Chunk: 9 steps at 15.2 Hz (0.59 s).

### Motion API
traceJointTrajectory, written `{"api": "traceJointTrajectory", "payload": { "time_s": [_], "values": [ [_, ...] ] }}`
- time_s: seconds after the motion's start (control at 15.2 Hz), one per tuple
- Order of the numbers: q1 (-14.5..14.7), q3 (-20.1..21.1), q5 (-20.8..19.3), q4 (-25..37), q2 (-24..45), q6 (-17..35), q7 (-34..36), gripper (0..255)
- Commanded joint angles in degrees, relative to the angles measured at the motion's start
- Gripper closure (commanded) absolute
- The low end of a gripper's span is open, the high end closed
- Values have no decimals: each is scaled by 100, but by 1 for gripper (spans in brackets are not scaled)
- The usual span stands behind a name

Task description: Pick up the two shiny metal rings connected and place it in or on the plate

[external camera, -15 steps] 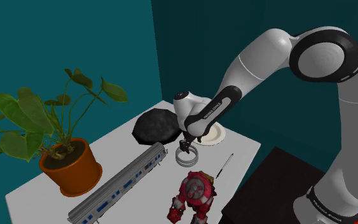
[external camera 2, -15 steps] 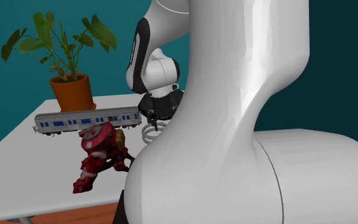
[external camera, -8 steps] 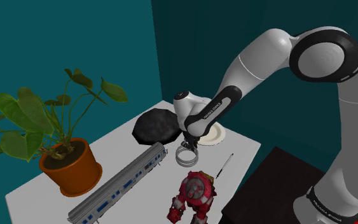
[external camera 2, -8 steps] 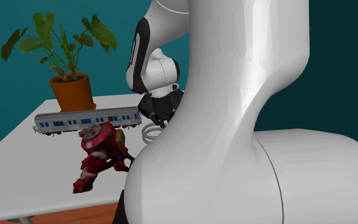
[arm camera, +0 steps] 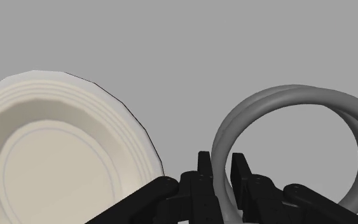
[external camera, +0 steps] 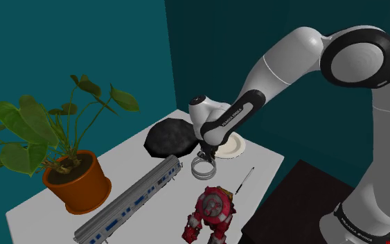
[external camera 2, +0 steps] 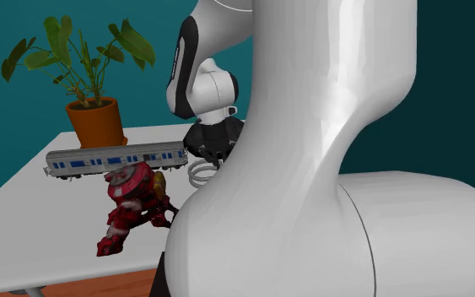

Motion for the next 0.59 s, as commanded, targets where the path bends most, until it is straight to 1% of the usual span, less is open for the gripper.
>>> {"api": "traceJointTrajectory", "payload": {
  "time_s": [0.0,0.53],
  "values": [
    [-11,30,49,-16,-138,-119,-32,255],
    [-62,114,227,18,-600,-597,-192,255]
  ]
}}
